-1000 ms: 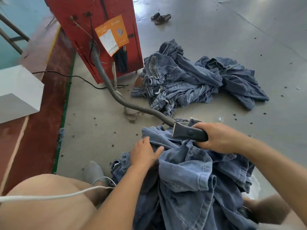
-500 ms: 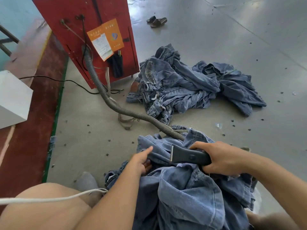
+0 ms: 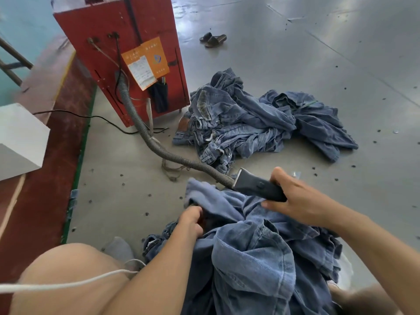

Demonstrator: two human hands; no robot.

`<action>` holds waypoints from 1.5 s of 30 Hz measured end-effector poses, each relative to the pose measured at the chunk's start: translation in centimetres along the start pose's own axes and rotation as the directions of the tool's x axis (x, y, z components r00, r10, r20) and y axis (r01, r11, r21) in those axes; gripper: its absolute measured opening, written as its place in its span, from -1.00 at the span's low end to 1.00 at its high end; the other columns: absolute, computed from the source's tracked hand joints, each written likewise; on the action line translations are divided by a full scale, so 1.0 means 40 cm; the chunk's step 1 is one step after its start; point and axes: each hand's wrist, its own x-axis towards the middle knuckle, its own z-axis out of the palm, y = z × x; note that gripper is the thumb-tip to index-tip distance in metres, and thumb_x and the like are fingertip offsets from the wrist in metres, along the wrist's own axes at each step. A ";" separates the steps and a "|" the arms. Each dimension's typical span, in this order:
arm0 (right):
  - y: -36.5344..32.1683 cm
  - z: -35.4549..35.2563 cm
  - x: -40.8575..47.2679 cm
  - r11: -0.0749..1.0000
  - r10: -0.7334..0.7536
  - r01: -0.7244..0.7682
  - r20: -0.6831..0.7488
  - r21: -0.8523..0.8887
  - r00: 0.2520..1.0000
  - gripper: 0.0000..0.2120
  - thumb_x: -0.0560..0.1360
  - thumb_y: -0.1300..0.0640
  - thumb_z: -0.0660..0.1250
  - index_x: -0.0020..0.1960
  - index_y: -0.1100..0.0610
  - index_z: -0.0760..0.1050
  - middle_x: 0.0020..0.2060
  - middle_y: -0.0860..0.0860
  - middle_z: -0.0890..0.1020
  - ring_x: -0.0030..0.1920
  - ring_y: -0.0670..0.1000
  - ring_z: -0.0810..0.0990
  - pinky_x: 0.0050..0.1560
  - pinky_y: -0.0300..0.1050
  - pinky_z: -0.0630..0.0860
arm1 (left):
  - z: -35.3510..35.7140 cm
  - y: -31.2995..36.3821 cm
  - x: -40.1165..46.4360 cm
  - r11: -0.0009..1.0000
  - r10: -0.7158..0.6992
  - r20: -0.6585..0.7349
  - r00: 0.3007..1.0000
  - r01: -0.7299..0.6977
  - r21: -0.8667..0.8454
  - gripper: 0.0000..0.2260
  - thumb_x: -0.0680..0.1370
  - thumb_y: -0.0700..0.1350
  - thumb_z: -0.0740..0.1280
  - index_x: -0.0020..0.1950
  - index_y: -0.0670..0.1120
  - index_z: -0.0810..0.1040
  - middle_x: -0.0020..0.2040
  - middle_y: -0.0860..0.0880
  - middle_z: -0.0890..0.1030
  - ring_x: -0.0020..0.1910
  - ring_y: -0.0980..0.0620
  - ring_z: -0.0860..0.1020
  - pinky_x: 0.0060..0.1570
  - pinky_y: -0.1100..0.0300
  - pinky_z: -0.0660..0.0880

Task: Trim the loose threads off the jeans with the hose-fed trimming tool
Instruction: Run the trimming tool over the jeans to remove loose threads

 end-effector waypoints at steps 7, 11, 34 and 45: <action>-0.016 -0.024 -0.014 0.997 -0.015 0.037 -0.281 0.072 0.960 -0.70 0.52 -0.15 0.47 0.07 0.00 0.48 -0.27 -0.07 0.60 -0.29 -0.04 0.56 -0.21 0.04 0.52 | 0.007 0.014 -0.028 0.995 0.010 0.242 0.970 0.013 -0.096 -0.57 0.53 0.17 0.43 0.25 -0.08 0.51 0.20 -0.18 0.56 0.25 -0.22 0.56 0.14 -0.16 0.60; -0.008 -0.014 -0.016 0.999 -0.048 0.048 -0.259 -0.007 0.965 -0.62 0.49 -0.32 0.35 0.08 -0.05 0.46 -0.31 -0.14 0.57 -0.32 -0.17 0.53 -0.28 -0.18 0.44 | 0.028 0.015 0.010 0.840 0.118 0.051 0.992 -0.127 0.528 -0.28 0.44 0.28 0.52 0.45 -0.09 0.47 0.23 -0.17 0.62 0.08 -0.16 0.63 -0.14 0.02 0.67; 0.012 -0.056 -0.010 0.999 0.040 -0.040 -0.348 0.006 0.937 -0.55 0.44 -0.44 0.21 0.06 -0.08 0.37 -0.29 -0.08 0.58 -0.30 -0.05 0.57 -0.26 -0.03 0.51 | 0.073 -0.073 -0.219 0.718 0.389 0.005 0.921 -0.307 0.624 -0.03 0.53 0.19 0.42 0.64 -0.23 -0.11 0.64 -0.28 0.03 0.61 -0.31 0.10 0.56 -0.18 0.16; 0.027 0.010 0.033 0.988 0.052 -0.063 -0.083 -0.141 0.995 -0.55 0.49 -0.33 0.39 0.24 -0.09 0.48 -0.06 -0.13 0.67 -0.11 -0.05 0.61 -0.12 -0.04 0.51 | 0.066 -0.224 -0.307 -0.230 -0.111 0.801 0.588 -0.800 0.555 -0.51 0.61 0.32 0.14 0.47 0.17 0.48 0.63 -0.08 0.27 0.52 -0.22 0.24 0.54 -0.11 0.18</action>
